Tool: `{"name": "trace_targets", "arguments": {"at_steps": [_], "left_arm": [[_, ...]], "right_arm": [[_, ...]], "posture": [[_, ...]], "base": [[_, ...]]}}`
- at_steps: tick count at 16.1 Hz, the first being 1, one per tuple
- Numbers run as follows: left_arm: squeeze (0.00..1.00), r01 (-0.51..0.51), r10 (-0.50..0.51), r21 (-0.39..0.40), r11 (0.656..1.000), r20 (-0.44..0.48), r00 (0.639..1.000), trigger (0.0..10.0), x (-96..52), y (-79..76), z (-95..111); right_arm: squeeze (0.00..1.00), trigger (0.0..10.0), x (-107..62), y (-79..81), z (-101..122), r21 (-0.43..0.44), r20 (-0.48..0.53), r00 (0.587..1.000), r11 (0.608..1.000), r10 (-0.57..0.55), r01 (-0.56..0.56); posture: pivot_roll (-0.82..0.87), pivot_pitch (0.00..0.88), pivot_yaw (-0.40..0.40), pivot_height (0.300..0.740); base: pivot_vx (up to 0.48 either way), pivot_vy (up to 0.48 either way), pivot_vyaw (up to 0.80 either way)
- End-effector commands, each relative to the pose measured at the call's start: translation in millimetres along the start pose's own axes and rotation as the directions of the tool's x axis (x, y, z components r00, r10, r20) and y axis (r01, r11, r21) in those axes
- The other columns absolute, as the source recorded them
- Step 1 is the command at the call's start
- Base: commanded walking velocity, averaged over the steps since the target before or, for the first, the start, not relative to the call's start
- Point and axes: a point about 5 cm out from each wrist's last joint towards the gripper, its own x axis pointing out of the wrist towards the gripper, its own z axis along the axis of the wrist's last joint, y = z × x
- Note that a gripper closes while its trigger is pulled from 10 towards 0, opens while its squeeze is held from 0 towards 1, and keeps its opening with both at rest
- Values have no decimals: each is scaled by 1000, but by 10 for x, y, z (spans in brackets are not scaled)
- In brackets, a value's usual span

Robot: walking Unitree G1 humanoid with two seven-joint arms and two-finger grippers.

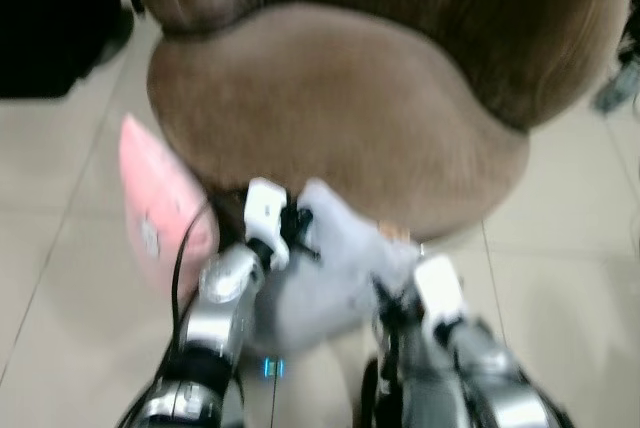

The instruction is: Move the pillow to the sofa from floor

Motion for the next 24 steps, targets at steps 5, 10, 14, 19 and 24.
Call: {"name": "trace_targets", "arguments": {"at_steps": [5, 10, 14, 19, 24], "left_arm": [[0, -66, 57, 115, 991, 87, 995, 0, 163, 173, 321], [0, -141, 116, 161, 977, 156, 981, 0, 322, 340, 657], [0, -88, 53, 156, 984, 214, 975, 0, 445, 187, 820], [0, -79, 41, 170, 982, 217, 975, 0, 517, 116, 856], [0, -90, 49, 189, 978, 214, 976, 0, 547, 154, 913]], "right_arm": [[0, 10000, -95, -279, 630, -25, 151, 988, 1000, 10, -6], [0, 10000, -185, -296, 627, -11, 106, 994, 1000, 24, -23], [0, 10000, -246, -228, 534, 18, 53, 998, 999, 35, -36], [0, 10000, -245, -223, 481, 30, 24, 999, 999, 32, -33], [0, 10000, -167, -138, 494, 57, 42, 998, 998, 37, -39]], "posture": [[-24, 200, -125, 646], [-35, 197, -121, 690], [-43, 198, -109, 734], [-43, 197, -100, 740], [-24, 186, -90, 740]], "base": [[0, 0, 0], [0, 0, 0], [0, 0, 0], [0, 0, 0], [0, 0, 0]]}}
